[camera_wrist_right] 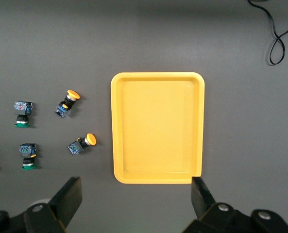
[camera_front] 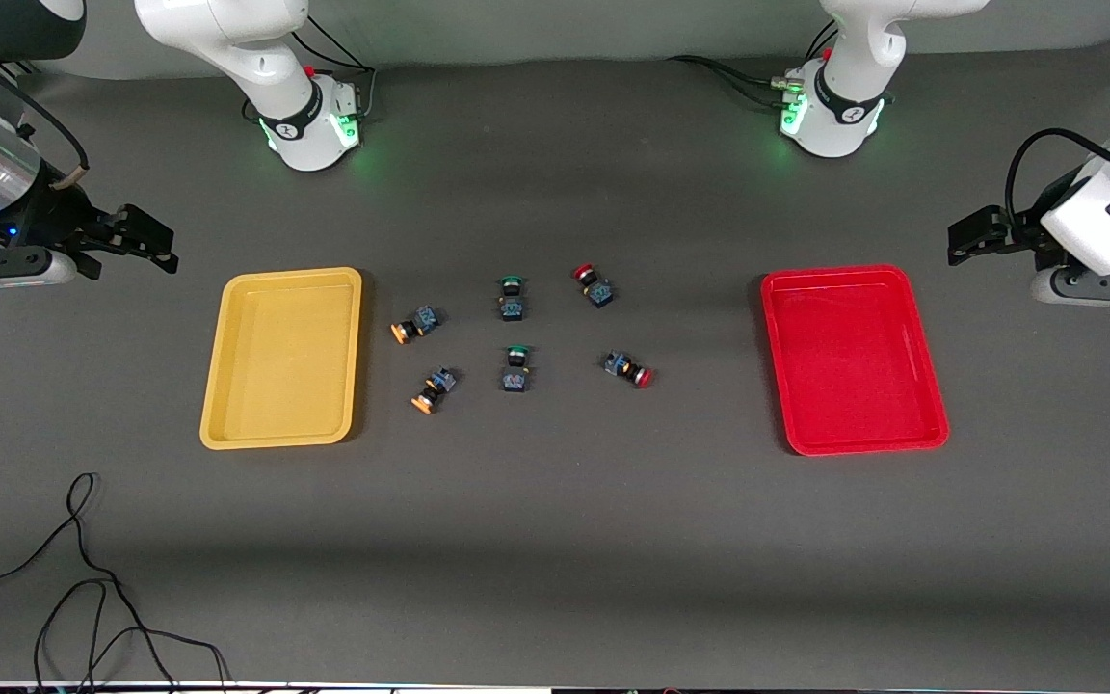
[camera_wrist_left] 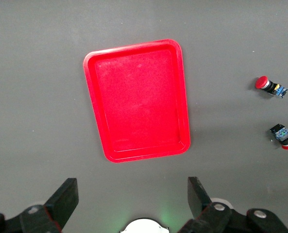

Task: Place red and yellow buttons in trays
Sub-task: 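Reach the right gripper toward a yellow-capped button beside the yellow tray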

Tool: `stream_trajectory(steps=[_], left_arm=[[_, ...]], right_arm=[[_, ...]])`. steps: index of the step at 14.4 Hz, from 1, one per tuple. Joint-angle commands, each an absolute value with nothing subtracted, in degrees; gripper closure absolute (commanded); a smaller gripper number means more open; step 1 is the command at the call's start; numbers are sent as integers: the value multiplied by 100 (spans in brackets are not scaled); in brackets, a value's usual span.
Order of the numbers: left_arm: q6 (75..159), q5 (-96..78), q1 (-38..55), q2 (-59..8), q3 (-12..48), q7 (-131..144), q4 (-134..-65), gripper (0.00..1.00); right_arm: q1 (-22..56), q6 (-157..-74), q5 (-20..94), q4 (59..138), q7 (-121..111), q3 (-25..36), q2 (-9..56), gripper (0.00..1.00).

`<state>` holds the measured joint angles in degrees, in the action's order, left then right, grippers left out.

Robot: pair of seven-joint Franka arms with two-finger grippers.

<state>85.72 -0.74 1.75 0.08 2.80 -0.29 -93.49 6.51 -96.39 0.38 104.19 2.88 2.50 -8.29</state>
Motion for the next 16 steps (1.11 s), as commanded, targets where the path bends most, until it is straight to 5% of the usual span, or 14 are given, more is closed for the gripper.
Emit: stream_trajectory(steps=[1, 10, 13, 16], left_arm=[[8534, -9, 202, 62, 246, -132, -9343, 0], [8639, 105, 202, 26, 246, -106, -9343, 0], [8648, 79, 185, 18, 255, -114, -9395, 0], [8657, 9, 246, 88, 272, -36, -9702, 0]], right_arm=[[650, -9501, -70, 10301, 219, 255, -808, 0], [1536, -9693, 44, 10362, 2227, 176, -195, 0], [2239, -10394, 53, 10633, 3809, 176, 298, 0], [2802, -11859, 202, 11913, 5454, 167, 334, 0]])
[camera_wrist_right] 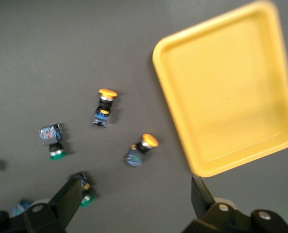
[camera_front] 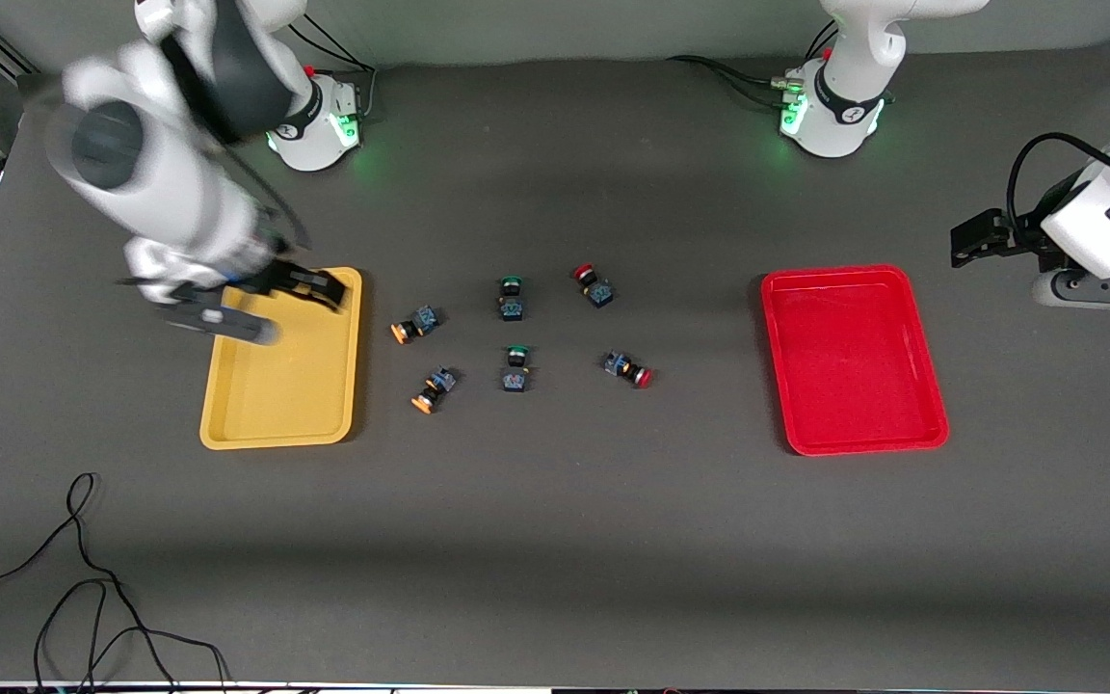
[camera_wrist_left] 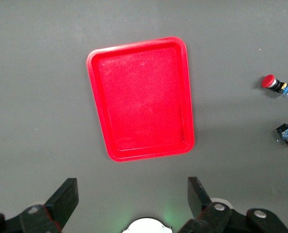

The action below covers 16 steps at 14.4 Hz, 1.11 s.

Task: Place red and yellow buttons in trays
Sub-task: 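Grasp the yellow button with the right gripper while the left gripper reaches a red button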

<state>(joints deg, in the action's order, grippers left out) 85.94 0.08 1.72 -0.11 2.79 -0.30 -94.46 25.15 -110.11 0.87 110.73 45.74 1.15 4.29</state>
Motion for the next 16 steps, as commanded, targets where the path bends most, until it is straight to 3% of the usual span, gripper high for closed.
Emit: stream_trajectory(steps=[1, 3, 7, 11, 16], left_arm=[[8727, -17, 281, 123, 316, 34, -9851, 0], [8859, -114, 456, 132, 605, 690, -10045, 0], [9569, -123, 1298, 62, 1265, 2869, -10519, 0], [10439, -228, 2538, -429, 1318, 5111, -10600, 0], [11389, -378, 3269, -931, 1318, 6625, -10600, 0]], right_arm=[[2882, -12300, 202, 12301, 5606, 176, 343, 0], [2883, -12944, 411, 12830, 5642, 176, 500, 0], [2944, -13639, 756, 13016, 5905, 176, 1360, 0], [3102, -14386, 765, 13271, 6161, 176, 1845, 0], [3103, -14844, 765, 13350, 6170, 176, 2118, 1]])
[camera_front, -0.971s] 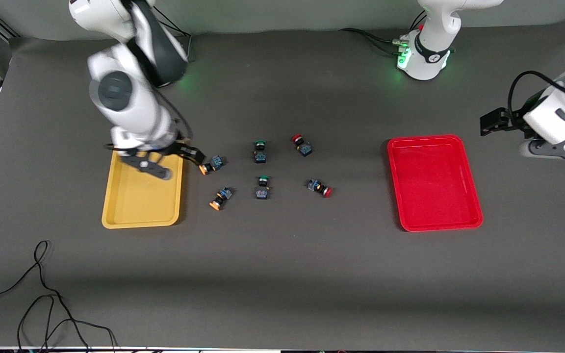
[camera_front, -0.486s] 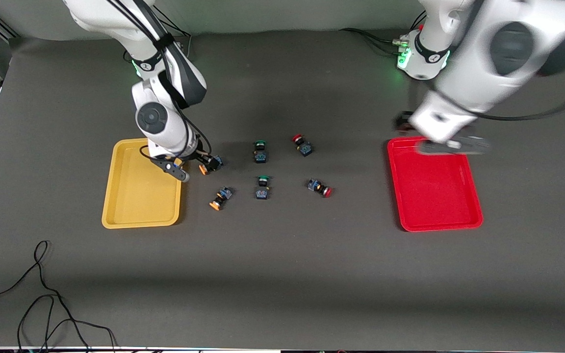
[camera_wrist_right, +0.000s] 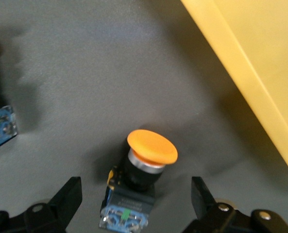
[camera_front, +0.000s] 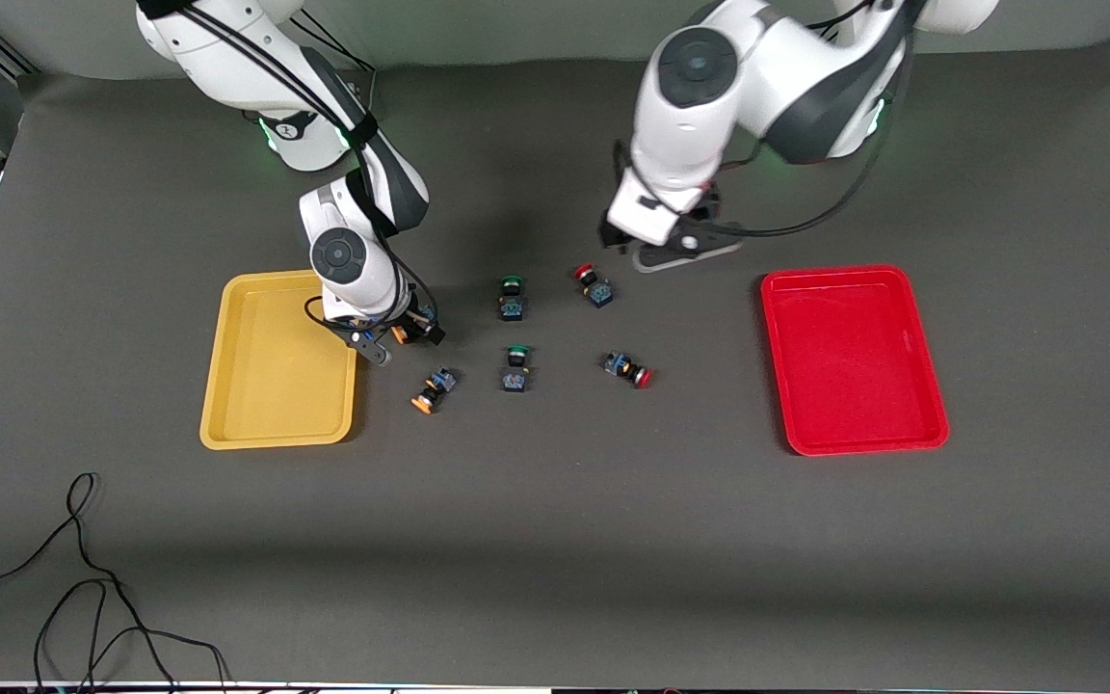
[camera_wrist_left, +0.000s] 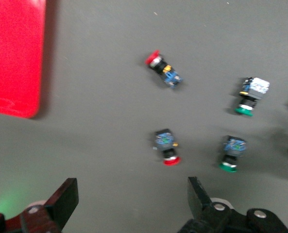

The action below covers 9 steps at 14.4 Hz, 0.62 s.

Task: Place red and yellow buttons in trays
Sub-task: 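Grasp the yellow button with the right gripper while the left gripper reaches a red button, then grasp the red button with the left gripper while the right gripper lifts its button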

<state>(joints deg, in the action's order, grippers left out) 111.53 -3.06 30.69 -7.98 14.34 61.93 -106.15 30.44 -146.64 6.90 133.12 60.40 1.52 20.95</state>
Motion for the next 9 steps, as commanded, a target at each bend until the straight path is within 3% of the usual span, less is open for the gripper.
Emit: stream_trajectory(steps=[1, 3, 5, 7, 9], left_arm=[[11495, -387, 3278, -1045, 1318, 6662, -10600, 0], [11671, -404, 3296, -1405, 1318, 6697, -10608, 0], [12013, -404, 3348, -1773, 1318, 6855, -10635, 0], [12425, -396, 3357, -2178, 1318, 6899, -10643, 0], [12743, -378, 3357, -2503, 1318, 6917, -10670, 0]], right_arm=[[3103, -14862, 756, 13368, 6170, 176, 2127, 8], [3129, -14862, 756, 13386, 6161, 176, 2109, 38], [3120, -14845, 765, 13377, 6161, 176, 2066, 61], [3111, -14792, 756, 13368, 6179, 167, 1952, 73], [3111, -14487, 791, 13325, 6187, 176, 1715, 74]])
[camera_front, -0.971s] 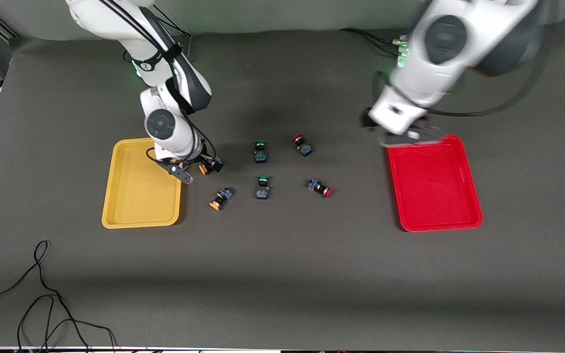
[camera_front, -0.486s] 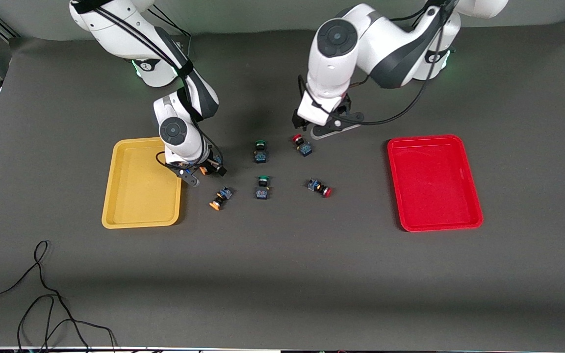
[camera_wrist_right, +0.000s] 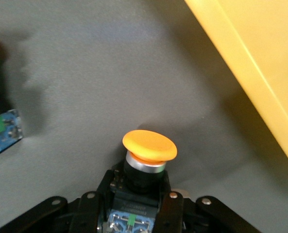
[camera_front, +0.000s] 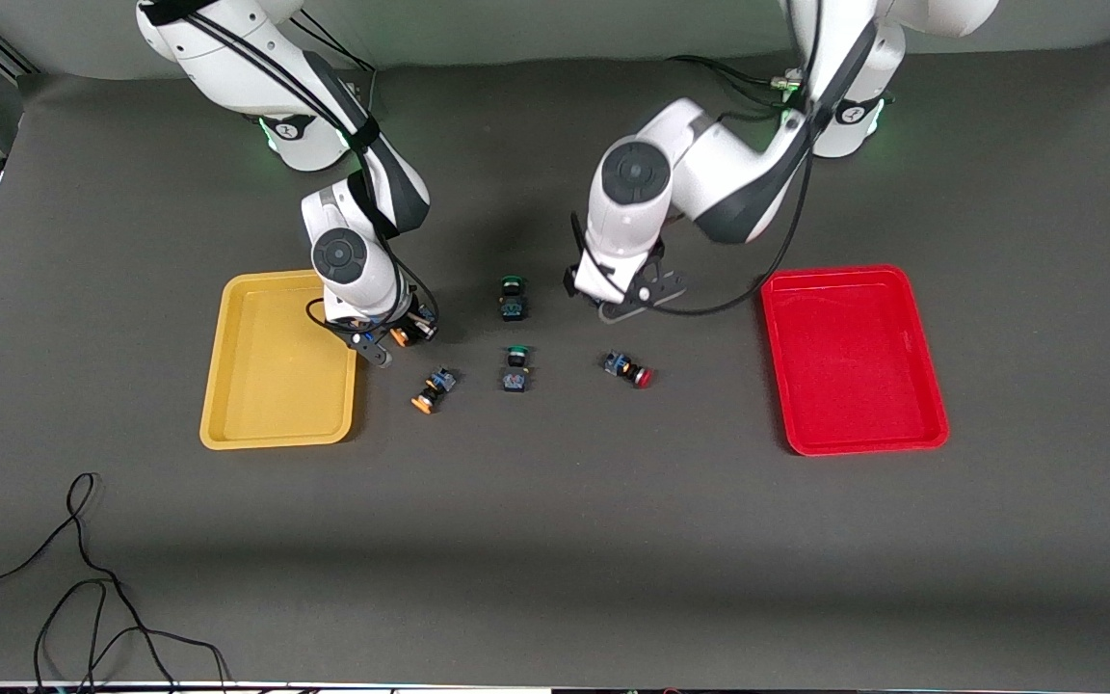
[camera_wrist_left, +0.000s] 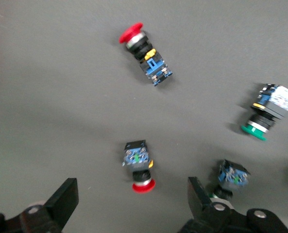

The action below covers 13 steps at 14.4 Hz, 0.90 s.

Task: Place red and yellow buttons in trays
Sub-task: 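Grasp the red button with the left gripper while the right gripper lifts its button, then carry the yellow button over the yellow tray while the left gripper carries the red button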

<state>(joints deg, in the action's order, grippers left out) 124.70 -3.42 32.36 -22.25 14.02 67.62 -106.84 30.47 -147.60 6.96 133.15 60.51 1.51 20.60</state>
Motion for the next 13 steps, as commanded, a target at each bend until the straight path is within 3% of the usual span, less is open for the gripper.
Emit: stream_trajectory(steps=[1, 6, 11, 12, 13], left_arm=[[12892, -378, 3366, -2635, 1318, 6926, -10705, 0], [13596, -316, 3586, -3154, 1310, 7312, -10942, 0], [13693, -316, 3744, -3419, 1301, 7638, -11056, 1], [13667, -316, 3753, -3436, 1301, 7664, -11057, 14], [13632, -316, 3736, -3428, 1309, 7673, -11057, 39]], right_arm=[[3103, -14189, 904, 13298, 6161, 176, 1479, 75], [2919, -12308, 1002, 12859, 5688, 403, 169, 75], [2804, -11585, 932, 12832, 3993, 1396, -553, 74], [2647, -11575, 897, 12849, 3729, 1441, -554, 75], [2350, -11601, 879, 12884, 3387, 1441, -484, 75]])
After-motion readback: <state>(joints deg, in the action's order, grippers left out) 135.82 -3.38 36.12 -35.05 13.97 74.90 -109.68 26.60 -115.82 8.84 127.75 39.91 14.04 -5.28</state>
